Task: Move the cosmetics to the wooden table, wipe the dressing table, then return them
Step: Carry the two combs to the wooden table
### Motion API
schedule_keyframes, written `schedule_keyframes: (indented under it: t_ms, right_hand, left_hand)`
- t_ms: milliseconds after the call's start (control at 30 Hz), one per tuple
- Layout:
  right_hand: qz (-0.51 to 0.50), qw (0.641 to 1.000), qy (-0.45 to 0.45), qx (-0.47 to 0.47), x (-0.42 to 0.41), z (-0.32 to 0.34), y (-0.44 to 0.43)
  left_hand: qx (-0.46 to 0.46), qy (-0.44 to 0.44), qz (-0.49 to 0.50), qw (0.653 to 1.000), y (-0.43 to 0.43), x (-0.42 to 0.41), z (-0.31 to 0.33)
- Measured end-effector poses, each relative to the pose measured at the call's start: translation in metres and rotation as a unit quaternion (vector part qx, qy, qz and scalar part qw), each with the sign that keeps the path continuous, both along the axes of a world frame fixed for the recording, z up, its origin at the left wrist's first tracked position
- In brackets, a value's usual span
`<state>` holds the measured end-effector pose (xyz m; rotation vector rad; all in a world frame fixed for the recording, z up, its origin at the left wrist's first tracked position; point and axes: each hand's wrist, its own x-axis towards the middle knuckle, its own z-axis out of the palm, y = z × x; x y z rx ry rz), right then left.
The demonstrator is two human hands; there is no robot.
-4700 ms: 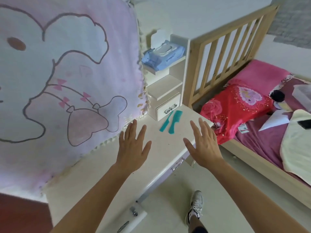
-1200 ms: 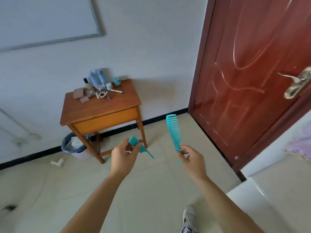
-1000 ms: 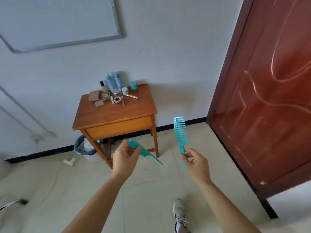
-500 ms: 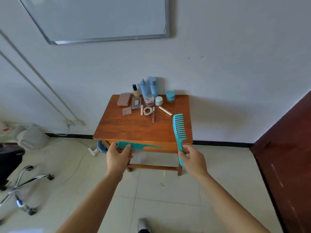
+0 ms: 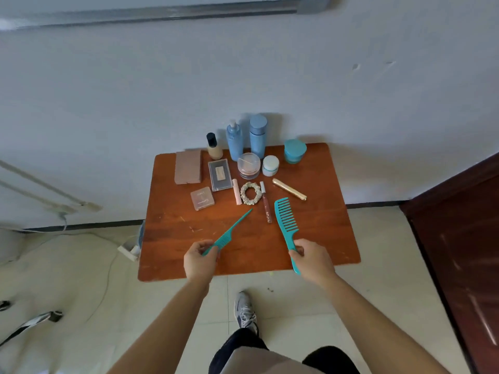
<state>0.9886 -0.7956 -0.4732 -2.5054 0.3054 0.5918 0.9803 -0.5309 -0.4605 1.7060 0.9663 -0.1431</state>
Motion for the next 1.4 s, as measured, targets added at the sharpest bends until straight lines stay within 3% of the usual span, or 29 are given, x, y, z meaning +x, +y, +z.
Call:
schedule_keyframes:
  t_ms: [100, 233, 400, 500, 633, 700, 900, 1067, 1400]
  right_hand:
    - [-0.032, 0.999, 0.019, -0.008, 0.022, -0.005, 0.021]
    - [-0.044, 0.998, 0.018, -0.036, 0.037, -0.01, 0.035]
    - [-0.052, 0.997, 0.029, -0.053, 0.035, -0.012, 0.042]
    - [-0.055, 0.996, 0.014, -0.076, 0.028, -0.006, 0.04]
    - [-0.05, 0.985, -0.072, -0.146, 0.02, 0.022, 0.024]
    - [-0.072, 0.977, -0.118, -0.16, 0.009, 0.044, 0.009]
    - [-0.176, 0.935, -0.267, -0.156, -0.065, 0.11, -0.052]
    - [-0.243, 0.879, -0.337, -0.233, -0.195, 0.138, -0.103]
    - [-0.46, 0.762, -0.332, -0.311, -0.476, 0.163, -0.191]
  left_hand:
    - [0.118, 0.044, -0.134, 0.983, 0.02, 0.033, -0.013]
    - [0.248, 0.073, -0.265, 0.929, 0.036, 0.063, -0.024]
    - [0.291, 0.083, -0.338, 0.891, 0.042, 0.075, -0.028]
    - [0.329, 0.083, -0.417, 0.843, 0.035, 0.076, -0.022]
    - [0.425, -0.02, -0.504, 0.752, 0.013, 0.083, 0.006]
    - [0.446, -0.09, -0.518, 0.724, -0.008, 0.088, 0.031]
    - [0.456, -0.274, -0.538, 0.654, -0.096, 0.079, 0.113]
    - [0.393, -0.393, -0.562, 0.613, -0.178, -0.001, 0.162]
    - [0.271, -0.524, -0.666, 0.456, -0.347, -0.228, 0.212]
